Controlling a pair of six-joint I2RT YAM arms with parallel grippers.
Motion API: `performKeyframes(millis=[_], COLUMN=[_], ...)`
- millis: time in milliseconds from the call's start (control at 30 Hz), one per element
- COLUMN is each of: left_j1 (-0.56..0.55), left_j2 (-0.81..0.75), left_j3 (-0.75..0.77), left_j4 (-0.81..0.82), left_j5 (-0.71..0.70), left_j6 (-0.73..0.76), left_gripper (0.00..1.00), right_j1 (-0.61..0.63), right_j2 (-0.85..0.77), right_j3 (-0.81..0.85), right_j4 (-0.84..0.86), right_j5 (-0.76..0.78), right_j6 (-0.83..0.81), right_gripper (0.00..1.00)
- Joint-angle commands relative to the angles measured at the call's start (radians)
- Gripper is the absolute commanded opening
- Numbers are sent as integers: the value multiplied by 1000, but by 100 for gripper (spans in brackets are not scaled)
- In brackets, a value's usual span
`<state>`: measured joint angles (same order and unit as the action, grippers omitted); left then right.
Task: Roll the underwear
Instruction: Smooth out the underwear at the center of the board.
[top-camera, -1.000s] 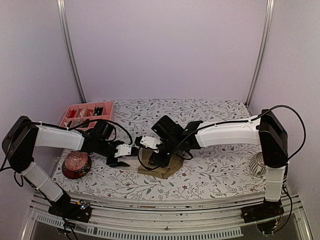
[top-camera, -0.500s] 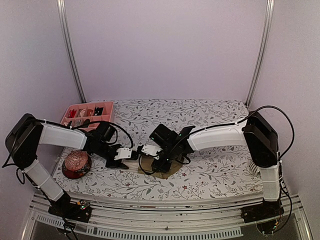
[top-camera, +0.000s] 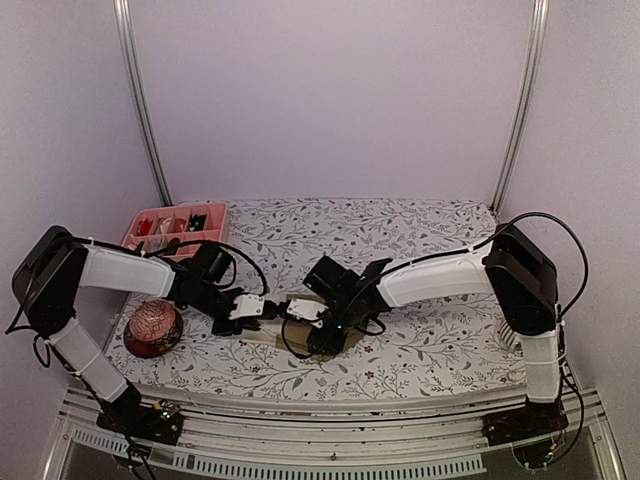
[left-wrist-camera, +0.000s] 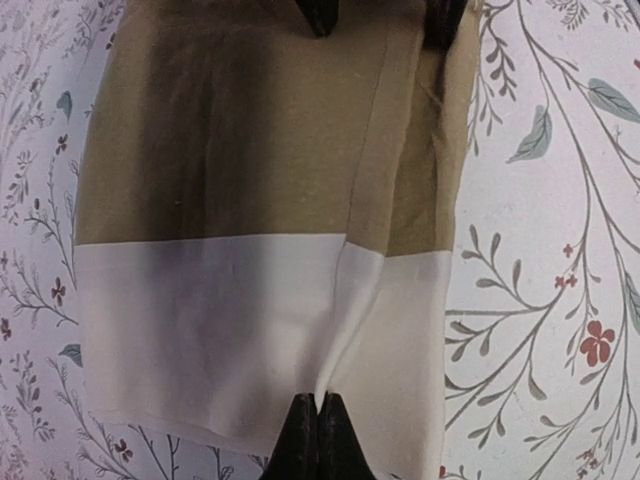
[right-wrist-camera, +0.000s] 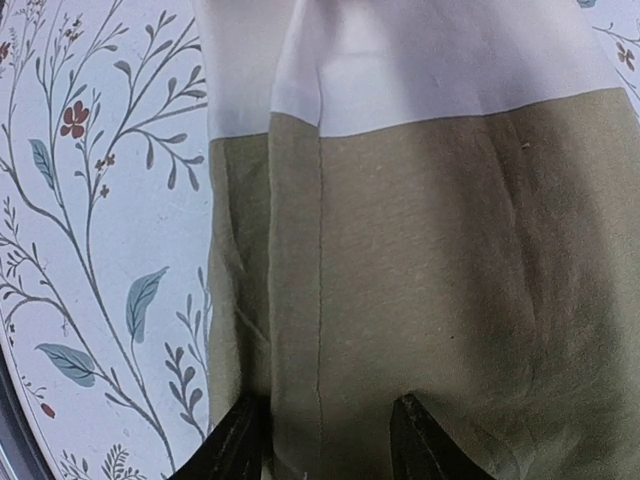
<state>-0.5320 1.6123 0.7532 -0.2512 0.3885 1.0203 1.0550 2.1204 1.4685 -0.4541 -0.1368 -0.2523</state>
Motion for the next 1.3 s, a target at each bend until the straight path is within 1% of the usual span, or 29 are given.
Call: performKeyframes(millis=[0, 133, 233, 367, 433, 533, 600, 667, 867, 1033, 1067, 1100, 1133, 1267], left_j1=[6, 6, 6, 6, 6, 6, 6, 6, 6, 6, 6, 6, 7, 6], left_j2=[-4, -6, -10, -12, -15, -21, -27, -34, -44, -49, -49, -49, -48, -40], left_j3=[15, 18, 20, 20, 21, 24, 27, 29, 25, 22, 22, 21, 21, 22], left_j4=[6, 10, 9, 6, 5, 6, 5, 6, 6, 2, 3, 3, 3, 2], left_j5=[17, 14, 15, 11, 12, 16, 21, 25, 24, 24, 24, 24, 24, 24], left_j6=[-18, -24, -26, -28, -28, -33, -37, -39, -39, -39, -39, -40, -40, -39], left_gripper=[0, 0, 0, 0, 0, 0, 0, 0, 0, 0, 0, 0, 0, 0], right_j1=[7, 7, 8, 9, 11, 12, 13, 14, 13, 14, 14, 15, 16, 19], right_j2=[-71, -66, -53, -55, -62, -81, -96, -109, -134, -124, -119, -115, -110, -89], right_j3=[-56, -75, -74, -73, -69, -67, -66, -64, -72, -76, -76, -77, -77, -77], right_j4=[37, 41, 39, 44, 44, 46, 45, 42, 26, 19, 19, 20, 21, 22], right_j5=[-41, -19, 5, 16, 16, 13, 11, 9, 12, 4, 2, 0, 2, 14], right_j6=[-8, -3, 1, -1, -3, -6, -7, -8, -7, -5, -4, -4, -4, -4], right_gripper=[46, 46, 42, 35, 28, 21, 20, 16, 17, 15, 18, 23, 25, 28])
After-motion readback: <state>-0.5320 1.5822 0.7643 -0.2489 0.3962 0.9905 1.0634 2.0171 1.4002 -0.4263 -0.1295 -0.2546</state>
